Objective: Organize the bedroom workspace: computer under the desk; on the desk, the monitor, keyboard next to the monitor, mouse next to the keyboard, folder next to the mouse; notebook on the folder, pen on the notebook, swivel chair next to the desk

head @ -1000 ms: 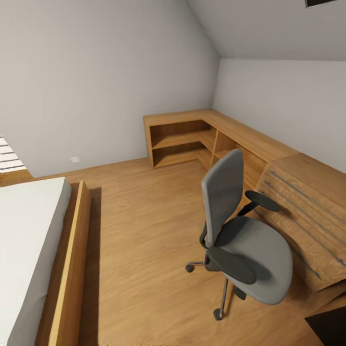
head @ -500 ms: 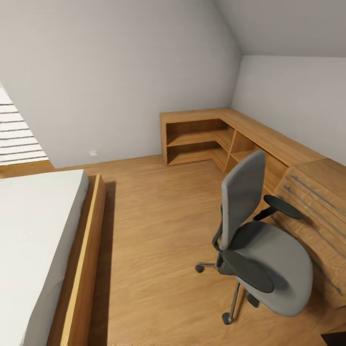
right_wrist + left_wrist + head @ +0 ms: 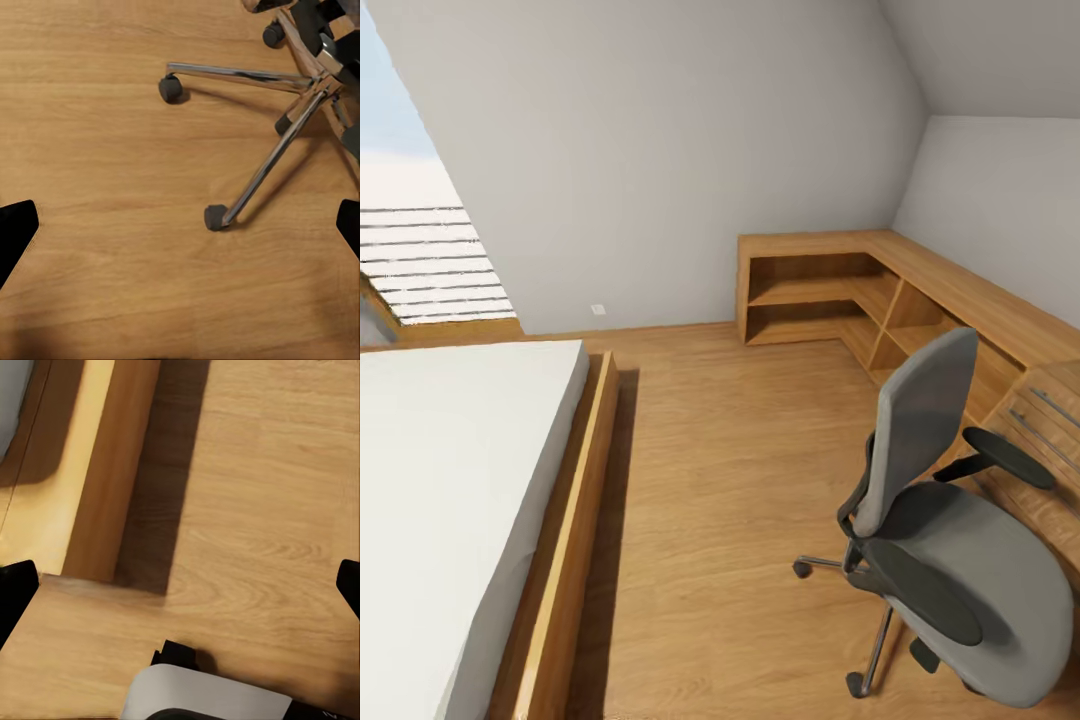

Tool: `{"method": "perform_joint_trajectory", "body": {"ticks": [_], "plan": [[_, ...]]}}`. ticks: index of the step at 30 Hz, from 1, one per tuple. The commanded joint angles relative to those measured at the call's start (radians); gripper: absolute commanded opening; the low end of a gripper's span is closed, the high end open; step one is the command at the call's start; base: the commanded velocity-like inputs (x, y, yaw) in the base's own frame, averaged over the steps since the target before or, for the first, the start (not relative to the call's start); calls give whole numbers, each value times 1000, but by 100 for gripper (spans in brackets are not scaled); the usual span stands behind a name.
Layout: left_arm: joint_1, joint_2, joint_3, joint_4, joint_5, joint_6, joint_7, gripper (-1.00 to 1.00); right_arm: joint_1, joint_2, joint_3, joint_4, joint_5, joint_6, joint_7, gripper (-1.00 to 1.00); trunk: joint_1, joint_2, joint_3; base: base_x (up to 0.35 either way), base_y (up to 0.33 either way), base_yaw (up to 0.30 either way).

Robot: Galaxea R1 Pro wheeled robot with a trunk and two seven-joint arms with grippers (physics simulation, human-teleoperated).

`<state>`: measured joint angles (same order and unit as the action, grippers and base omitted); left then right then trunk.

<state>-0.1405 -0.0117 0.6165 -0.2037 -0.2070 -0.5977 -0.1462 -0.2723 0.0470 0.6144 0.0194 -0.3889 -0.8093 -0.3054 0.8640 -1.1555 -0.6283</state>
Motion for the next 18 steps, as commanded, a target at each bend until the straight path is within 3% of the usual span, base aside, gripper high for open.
{"method": "perform_joint_trajectory", "body": {"ticks": [1, 18], "plan": [[-1, -1, 9, 0, -8, -2, -4, 100, -1, 1, 9, 2, -4, -3, -6, 100, 0, 0, 0, 0, 0, 276], [-1, -6, 9, 6, -9, 4, -4, 100, -1, -7, 4, 2, -2, 4, -2, 100, 0, 0, 6, 1, 0, 259]]}}
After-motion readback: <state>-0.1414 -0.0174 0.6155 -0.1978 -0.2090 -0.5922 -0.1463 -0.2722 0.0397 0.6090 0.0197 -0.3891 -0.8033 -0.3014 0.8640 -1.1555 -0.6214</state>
